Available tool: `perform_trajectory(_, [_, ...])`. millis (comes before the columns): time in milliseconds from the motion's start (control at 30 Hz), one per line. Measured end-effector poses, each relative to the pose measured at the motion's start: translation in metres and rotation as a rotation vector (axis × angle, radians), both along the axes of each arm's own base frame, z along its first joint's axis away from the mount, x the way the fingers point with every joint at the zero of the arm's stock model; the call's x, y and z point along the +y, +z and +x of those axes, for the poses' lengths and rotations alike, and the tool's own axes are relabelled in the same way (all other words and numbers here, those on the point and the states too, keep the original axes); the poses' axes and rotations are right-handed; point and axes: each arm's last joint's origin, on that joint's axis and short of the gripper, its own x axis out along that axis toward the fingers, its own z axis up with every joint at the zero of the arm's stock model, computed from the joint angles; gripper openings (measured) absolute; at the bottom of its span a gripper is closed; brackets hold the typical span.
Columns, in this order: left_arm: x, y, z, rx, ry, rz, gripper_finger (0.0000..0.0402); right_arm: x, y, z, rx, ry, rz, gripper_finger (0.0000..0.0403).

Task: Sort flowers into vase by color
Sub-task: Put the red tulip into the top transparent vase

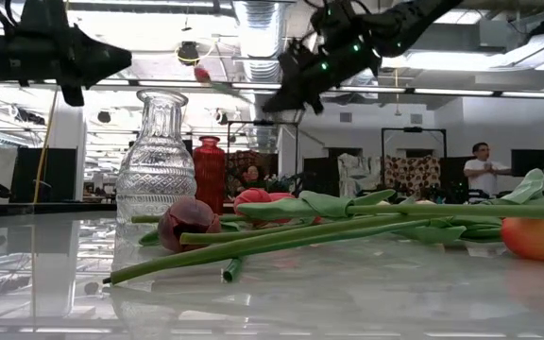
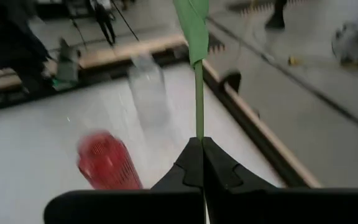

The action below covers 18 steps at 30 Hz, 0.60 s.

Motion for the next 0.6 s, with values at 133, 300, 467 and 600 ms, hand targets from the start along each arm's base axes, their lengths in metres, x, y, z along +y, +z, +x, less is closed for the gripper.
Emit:
perform_trajectory(133, [0.000,0.003,-0.001,-0.059,-0.016,-0.036,0.0119,0.014,0.016,0.010,-0.099,0.056,-0.097,0.0020])
perform_trajectory(300, [0.000,0.009,0.001,-0.089,0.000,0.014,0.0146,0.032,0.030,0.018,-0.221,0.116,-0.203,0.0020])
perform_trajectory(467, [0.000,0.017,0.006,-0.113,-0.004,0.077,0.0149,0.048,0.039,0.023,-0.304,0.159,-0.285,0.0020])
perform_trajectory(600, [0.001,0.026,0.017,-0.056,0.000,0.092,0.0149,0.055,0.044,0.025,-0.350,0.173,-0.304,0.0020])
